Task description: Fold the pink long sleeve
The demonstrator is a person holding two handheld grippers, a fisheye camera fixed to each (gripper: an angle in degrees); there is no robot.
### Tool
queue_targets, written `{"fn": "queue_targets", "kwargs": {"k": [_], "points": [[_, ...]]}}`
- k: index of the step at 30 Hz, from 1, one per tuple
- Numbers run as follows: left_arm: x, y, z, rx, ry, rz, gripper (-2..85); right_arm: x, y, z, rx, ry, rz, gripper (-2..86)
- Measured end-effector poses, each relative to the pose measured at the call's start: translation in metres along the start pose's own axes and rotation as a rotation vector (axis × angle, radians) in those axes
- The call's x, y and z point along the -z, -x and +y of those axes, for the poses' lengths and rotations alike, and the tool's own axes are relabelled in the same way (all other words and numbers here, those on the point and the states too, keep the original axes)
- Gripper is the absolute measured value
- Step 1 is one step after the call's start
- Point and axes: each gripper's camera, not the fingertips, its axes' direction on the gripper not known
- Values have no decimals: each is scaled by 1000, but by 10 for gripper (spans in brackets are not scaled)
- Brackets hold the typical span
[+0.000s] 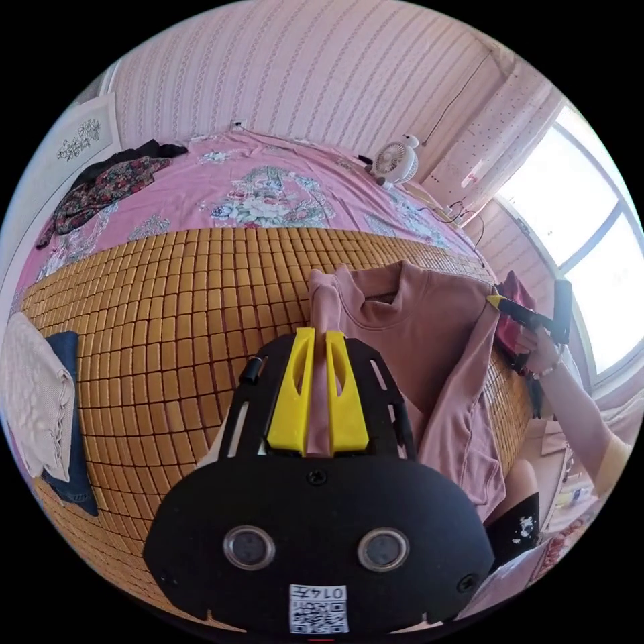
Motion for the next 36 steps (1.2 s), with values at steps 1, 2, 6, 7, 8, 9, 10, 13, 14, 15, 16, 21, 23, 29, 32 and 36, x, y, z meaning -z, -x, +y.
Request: {"fn": "queue_targets", "kwargs": {"k": [1,2,6,7,8,9,10,13,14,15,16,21,23,29,32,36], "points": [[33,-7,14,-26,-44,28,24,24,10,13,33,-39,-37,16],[65,-14,35,-58,-83,51,20,36,15,22,52,-59,-49,16],[150,-27,129,-83,-122,116,8,109,49,112,106,-116,-124,21],[172,-31,167,-67,-99,157,4,125,58,143,104,-107,-158,24],[188,-34,205,-24,-54,185,1,131,62,160,95,-96,-173,26],[193,-34,224,9,-33,197,1,140,70,193,57,-65,-209,31],[199,-34,261,66,4,223,2,142,74,227,6,-25,-243,37],[199,-31,333,179,61,224,9,132,77,299,-137,99,-176,57],[196,-32,352,212,65,227,8,129,77,310,-165,122,-150,61],[195,-33,359,224,62,233,7,121,81,327,-199,176,-110,65],[191,-37,369,230,60,248,11,114,87,338,-206,220,-86,69],[179,-68,368,171,75,178,30,100,116,350,-179,198,-20,90],[165,-83,368,148,97,126,41,91,121,350,-197,197,38,107],[113,-68,389,327,108,124,76,54,116,354,-369,204,118,127],[81,-54,384,387,213,86,59,34,120,339,-367,317,70,82],[63,-50,375,379,276,73,37,43,144,310,-248,301,92,43]]}}
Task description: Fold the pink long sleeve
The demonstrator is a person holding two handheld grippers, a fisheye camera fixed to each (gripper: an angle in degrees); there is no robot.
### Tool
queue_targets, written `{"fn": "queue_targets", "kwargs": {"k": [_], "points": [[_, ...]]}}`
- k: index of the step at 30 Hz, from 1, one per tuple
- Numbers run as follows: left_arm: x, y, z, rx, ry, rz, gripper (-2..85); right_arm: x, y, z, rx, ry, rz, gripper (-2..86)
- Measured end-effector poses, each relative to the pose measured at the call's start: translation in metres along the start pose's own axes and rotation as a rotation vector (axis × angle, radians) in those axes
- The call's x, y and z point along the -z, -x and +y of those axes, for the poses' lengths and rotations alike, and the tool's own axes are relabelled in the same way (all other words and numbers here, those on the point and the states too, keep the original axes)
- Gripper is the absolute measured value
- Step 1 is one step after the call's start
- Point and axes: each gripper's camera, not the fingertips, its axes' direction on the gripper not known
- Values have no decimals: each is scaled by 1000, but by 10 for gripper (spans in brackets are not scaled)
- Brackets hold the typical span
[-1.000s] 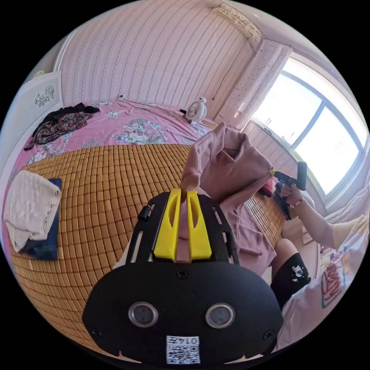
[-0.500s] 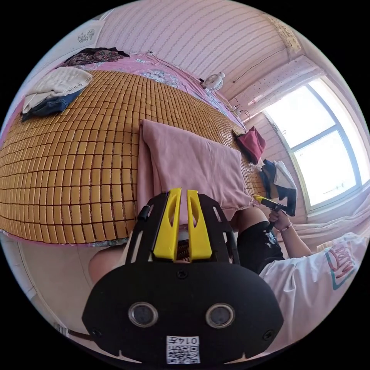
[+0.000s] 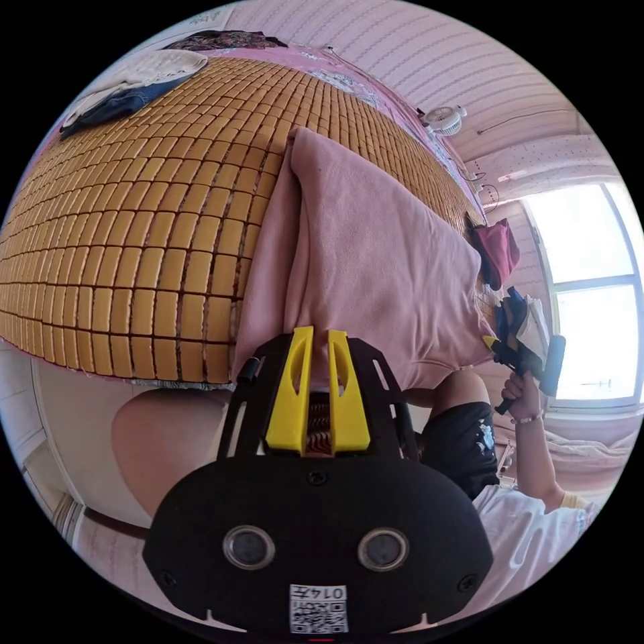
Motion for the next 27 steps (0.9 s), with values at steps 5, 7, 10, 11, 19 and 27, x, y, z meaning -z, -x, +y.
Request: {"fn": "queue_targets", "kwargs": {"k": [5,7,10,11,19,27], "points": [[7,-16,-14,-80,-7,4,-5,18,18,-15,39,-95,-69,35],[18,-24,-16,-117,-51,24,-8,16,19,-21,22,-107,-66,33],[21,-23,-22,-126,-96,62,-8,-2,17,-27,-19,-55,-30,34],[13,-19,-25,-126,-95,45,-8,-7,17,-28,-24,-42,-18,35],[-82,42,-5,35,-17,39,1,-94,21,-5,-107,36,169,61],[-91,49,44,-175,24,-277,-7,-85,43,-11,7,35,223,50]]}}
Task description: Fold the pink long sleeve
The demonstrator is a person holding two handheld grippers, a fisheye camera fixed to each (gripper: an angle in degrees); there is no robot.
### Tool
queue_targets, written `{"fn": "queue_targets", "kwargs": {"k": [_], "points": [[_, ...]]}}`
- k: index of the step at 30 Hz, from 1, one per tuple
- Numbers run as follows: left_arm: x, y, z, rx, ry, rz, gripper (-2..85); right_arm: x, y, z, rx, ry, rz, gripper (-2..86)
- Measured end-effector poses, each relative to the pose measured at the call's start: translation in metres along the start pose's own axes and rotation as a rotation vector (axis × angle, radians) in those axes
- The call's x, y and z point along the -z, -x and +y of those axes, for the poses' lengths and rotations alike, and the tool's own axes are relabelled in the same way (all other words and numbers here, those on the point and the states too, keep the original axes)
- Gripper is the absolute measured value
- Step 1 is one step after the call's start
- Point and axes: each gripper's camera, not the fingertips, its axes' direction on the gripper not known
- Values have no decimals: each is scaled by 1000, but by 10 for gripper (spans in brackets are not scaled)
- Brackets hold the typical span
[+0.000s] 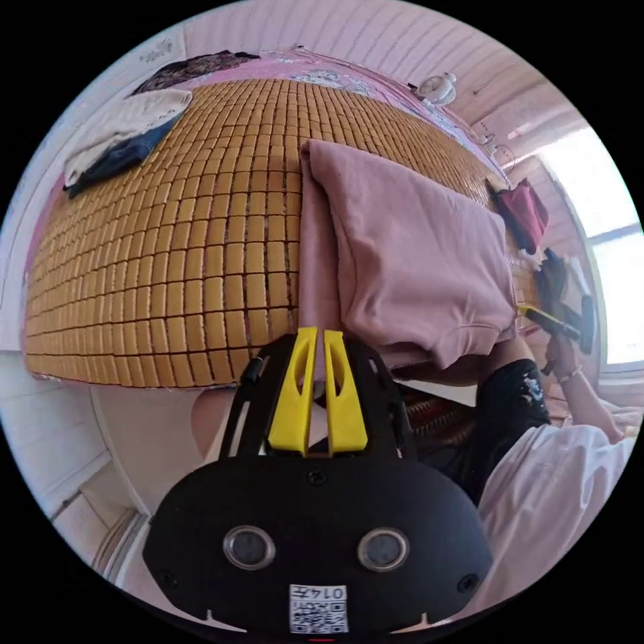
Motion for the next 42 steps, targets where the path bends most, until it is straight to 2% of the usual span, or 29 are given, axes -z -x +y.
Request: {"fn": "queue_targets", "kwargs": {"k": [3,5,7,9,11,13,15,16,22,25,27,31,35,38,39,42], "points": [[-2,-36,16,-139,-55,23,-8,16,36,-24,129,-122,208,15],[-14,-85,21,-261,-118,109,-9,17,69,-48,274,-162,171,6],[-35,-127,21,-347,-134,186,-10,0,122,-91,476,-72,34,1],[-61,-161,19,-404,-132,241,-10,-22,165,-122,599,29,7,-1],[-97,-186,17,-424,-121,217,-10,-46,205,-146,709,73,63,-2],[-129,-198,17,-462,-53,148,-10,-85,244,-176,773,149,234,-3],[-167,-210,22,-552,89,82,-10,-114,257,-196,775,239,299,-3],[-177,-212,32,-599,69,69,-10,-133,260,-205,767,319,305,-4],[-213,-200,63,-577,7,76,-10,-151,260,-224,777,379,240,-4],[-229,-197,78,-582,-19,68,-10,-156,265,-220,820,371,290,-5],[-238,-195,83,-570,-20,65,-10,-158,263,-222,779,368,294,-5],[-258,-189,97,-546,-30,63,-10,-153,233,-236,592,371,165,-6],[-267,-182,111,-510,-38,66,-10,-139,232,-230,655,396,205,-3],[-273,-168,118,-489,39,167,-10,-88,201,-205,551,213,117,0],[-273,-166,120,-490,47,190,-9,-64,177,-187,508,137,30,3],[-269,-158,133,-496,5,293,-8,-30,100,-129,368,84,-60,17]]}}
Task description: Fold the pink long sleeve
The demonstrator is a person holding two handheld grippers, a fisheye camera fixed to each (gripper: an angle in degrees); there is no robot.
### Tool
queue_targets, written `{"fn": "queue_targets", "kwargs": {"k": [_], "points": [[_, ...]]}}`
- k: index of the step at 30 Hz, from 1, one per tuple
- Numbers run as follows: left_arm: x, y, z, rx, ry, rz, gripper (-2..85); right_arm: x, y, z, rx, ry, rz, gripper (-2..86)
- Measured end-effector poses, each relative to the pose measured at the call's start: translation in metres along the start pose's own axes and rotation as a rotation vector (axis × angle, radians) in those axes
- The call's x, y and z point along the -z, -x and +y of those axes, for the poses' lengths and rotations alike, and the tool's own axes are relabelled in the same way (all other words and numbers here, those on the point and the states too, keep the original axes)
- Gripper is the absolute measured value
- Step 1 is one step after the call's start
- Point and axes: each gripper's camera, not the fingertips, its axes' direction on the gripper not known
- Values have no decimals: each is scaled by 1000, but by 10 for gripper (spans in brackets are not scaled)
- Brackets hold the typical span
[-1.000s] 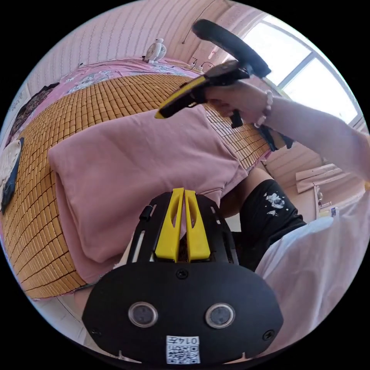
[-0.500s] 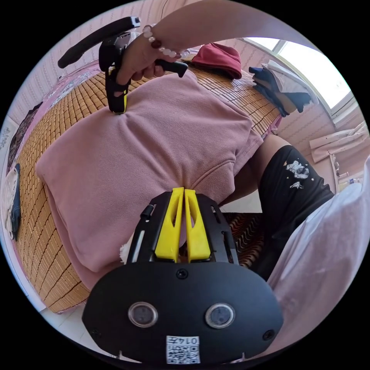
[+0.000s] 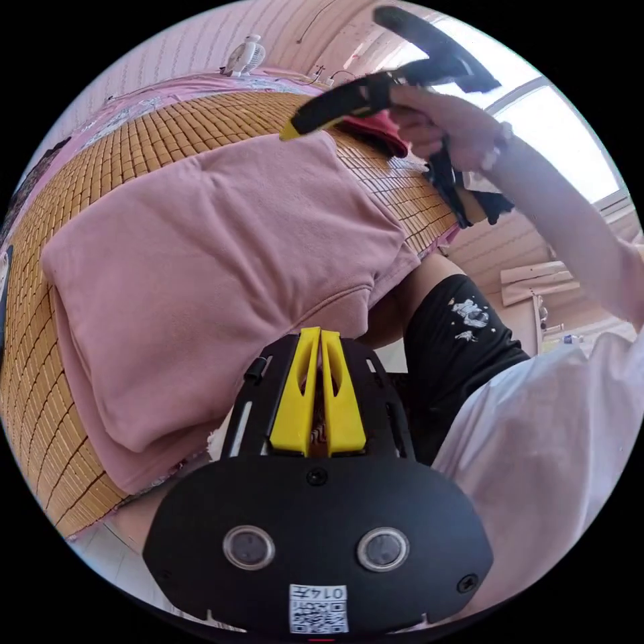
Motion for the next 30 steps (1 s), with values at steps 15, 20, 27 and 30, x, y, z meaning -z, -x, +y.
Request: {"fn": "queue_targets", "kwargs": {"k": [15,20,27,30], "points": [[-33,-92,9,-314,-100,-67,131,-9,-143,233,-424,58,-306,42],[-51,-136,-6,-469,-100,-147,170,43,-144,251,-339,-118,-443,26],[-64,-142,-6,-438,-26,-220,50,58,-148,282,-298,-262,-749,30],[-54,-132,16,-404,-14,-190,41,49,-173,308,-381,-327,-892,43]]}}
